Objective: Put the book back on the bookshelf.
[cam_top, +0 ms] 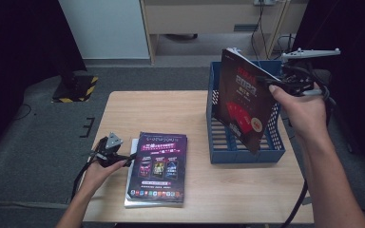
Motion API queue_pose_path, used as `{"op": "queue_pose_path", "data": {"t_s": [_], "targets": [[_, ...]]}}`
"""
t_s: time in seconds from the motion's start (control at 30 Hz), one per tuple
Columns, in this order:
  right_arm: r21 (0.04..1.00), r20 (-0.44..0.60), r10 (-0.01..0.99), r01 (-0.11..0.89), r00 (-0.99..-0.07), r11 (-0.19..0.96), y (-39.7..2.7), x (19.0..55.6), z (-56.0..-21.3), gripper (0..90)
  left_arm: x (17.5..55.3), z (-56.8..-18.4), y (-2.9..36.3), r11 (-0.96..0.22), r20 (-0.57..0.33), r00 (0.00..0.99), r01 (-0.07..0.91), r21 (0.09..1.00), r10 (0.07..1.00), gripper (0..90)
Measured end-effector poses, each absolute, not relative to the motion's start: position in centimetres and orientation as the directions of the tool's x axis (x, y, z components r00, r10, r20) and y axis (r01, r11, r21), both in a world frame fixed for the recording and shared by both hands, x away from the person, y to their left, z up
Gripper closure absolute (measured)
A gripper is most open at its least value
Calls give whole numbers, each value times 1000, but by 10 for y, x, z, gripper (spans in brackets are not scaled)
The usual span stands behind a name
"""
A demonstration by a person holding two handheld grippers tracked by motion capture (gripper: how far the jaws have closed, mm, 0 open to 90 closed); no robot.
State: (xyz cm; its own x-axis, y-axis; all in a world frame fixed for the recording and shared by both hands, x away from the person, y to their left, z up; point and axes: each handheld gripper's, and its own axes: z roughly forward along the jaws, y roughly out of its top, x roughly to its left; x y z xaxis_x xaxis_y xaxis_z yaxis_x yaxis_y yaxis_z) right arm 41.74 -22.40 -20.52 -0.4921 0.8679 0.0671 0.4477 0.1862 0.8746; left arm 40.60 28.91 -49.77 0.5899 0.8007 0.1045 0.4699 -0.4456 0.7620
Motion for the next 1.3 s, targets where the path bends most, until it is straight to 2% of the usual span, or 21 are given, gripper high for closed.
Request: {"op": "queue_pose_path", "data": {"t_s": [1.3], "targets": [[840, 58, 896, 506, -441, 194, -196, 452, -204, 872, 406, -497, 289, -441, 101, 590, 468, 765, 801, 73]]}}
